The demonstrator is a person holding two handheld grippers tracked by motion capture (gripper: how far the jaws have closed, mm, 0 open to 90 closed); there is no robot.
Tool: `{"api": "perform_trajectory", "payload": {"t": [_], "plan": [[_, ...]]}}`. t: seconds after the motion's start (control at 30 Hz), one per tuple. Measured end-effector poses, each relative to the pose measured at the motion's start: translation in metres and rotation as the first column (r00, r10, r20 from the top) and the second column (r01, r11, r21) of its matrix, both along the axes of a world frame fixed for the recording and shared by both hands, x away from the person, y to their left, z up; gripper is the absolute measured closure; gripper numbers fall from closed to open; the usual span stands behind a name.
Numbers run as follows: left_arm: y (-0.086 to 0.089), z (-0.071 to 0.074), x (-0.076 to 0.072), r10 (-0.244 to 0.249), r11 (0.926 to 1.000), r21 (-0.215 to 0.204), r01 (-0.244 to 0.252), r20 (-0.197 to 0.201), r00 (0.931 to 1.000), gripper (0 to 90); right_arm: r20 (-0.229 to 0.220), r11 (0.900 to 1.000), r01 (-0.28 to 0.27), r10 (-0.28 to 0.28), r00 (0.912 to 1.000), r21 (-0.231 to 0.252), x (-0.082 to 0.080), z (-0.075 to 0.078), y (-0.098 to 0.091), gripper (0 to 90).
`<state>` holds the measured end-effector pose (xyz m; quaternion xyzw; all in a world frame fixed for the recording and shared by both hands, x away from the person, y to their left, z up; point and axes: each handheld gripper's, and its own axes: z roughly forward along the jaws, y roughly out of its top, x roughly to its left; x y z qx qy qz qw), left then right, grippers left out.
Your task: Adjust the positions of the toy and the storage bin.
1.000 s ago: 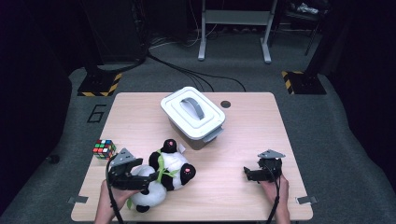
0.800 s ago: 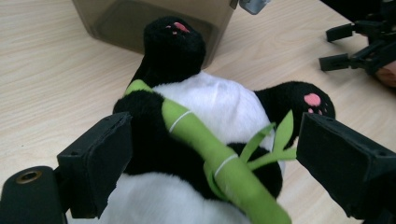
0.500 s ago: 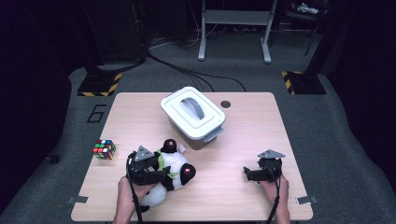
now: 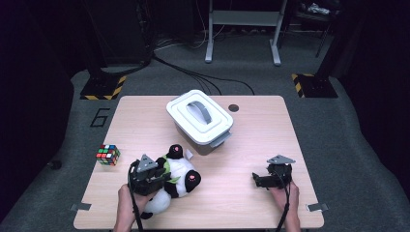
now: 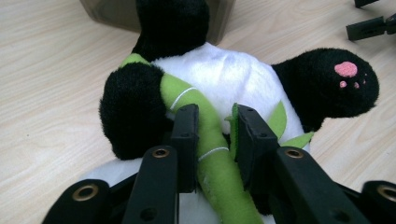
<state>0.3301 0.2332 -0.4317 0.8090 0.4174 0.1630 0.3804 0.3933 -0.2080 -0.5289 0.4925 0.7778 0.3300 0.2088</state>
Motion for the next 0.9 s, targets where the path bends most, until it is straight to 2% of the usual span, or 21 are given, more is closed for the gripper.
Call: {"api": "perform_trajectory", "payload": {"t": [0.13, 0.17, 0.27, 0.37, 0.4, 0.47, 0.53, 0.57, 0.6, 0.63, 0.7, 0.83, 0.9], "plan": [[0.002, 0.002, -0.002, -0.028, 0.9996, 0.006, 0.028, 0.014, 0.9995, 75.0, 0.0, 1.0, 0.0, 0.0, 1.0, 0.0, 0.0, 0.0, 0.0, 0.3], [0.005, 0.005, -0.002, -0.054, 0.9984, 0.018, 0.054, 0.013, 0.9984, 75.3, 0.0, 1.0, 0.0, 0.0, 1.0, 0.0, 0.0, 0.0, 0.0, 0.3], [0.009, 0.008, -0.005, -0.086, 0.996, 0.028, 0.085, 0.016, 0.9962, 75.8, 0.001, 1.0, 0.0, 0.0, 1.0, 0.0, 0.0, 0.0, 0.0, 0.4], [0.014, 0.011, -0.009, -0.108, 0.9938, 0.023, 0.108, -0.007, 0.9941, 76.0, 0.001, 1.0, 0.0, 0.0, 1.0, 0.0, 0.0, 0.0, 0.0, 0.3], [0.016, 0.011, -0.01, -0.11, 0.9939, 0.011, 0.11, -0.012, 0.9939, 75.9, 0.0, 1.0, 0.0, 0.0, 1.0, 0.0, 0.0, 0.0, 0.0, 0.3], [0.018, 0.009, -0.01, -0.102, 0.9948, -0.007, 0.102, -0.019, 0.9946, 73.9, 0.001, 1.0, 0.0, 0.0, 1.0, 0.0, 0.0, 0.0, 0.0, 0.4], [0.016, 0.007, -0.01, -0.062, 0.9979, -0.021, 0.061, -0.021, 0.9979, 65.8, 0.001, 1.0, 0.001, -0.001, 1.0, -0.001, 0.0, 0.0, 0.0, 0.4], [0.016, 0.007, -0.01, -0.062, 0.9979, -0.021, 0.061, -0.021, 0.9979, 60.8, 0.001, 1.0, 0.001, -0.001, 1.0, -0.001, 0.0, 0.0, 0.0, 0.4], [0.014, 0.007, -0.009, -0.031, 0.9991, -0.028, 0.031, -0.017, 0.9994, 60.8, 0.001, 1.0, 0.001, -0.001, 1.0, -0.001, 0.0, 0.0, 0.0, 0.4], [0.012, 0.006, -0.006, -0.004, 0.9995, -0.031, 0.003, -0.032, 0.9995, 51.7, 0.001, 1.0, 0.001, -0.001, 1.0, -0.001, 0.0, 0.0, 0.0, 0.4], [0.01, 0.004, -0.003, 0.025, 0.999, -0.037, -0.026, -0.042, 0.9988, 47.9, 0.001, 1.0, 0.001, -0.001, 1.0, -0.001, 0.0, 0.0, 0.0, 0.4], [0.005, 0.0, 0.001, 0.062, 0.9976, -0.027, -0.063, -0.053, 0.9967, 48.6, 0.001, 1.0, 0.001, -0.001, 1.0, -0.001, 0.0, 0.0, 0.0, 0.4], [0.002, -0.001, 0.0, 0.053, 0.9985, -0.011, -0.054, -0.04, 0.9978, 54.5, 0.001, 1.0, 0.001, -0.001, 1.0, -0.001, 0.0, 0.0, 0.0, 0.4]]}}
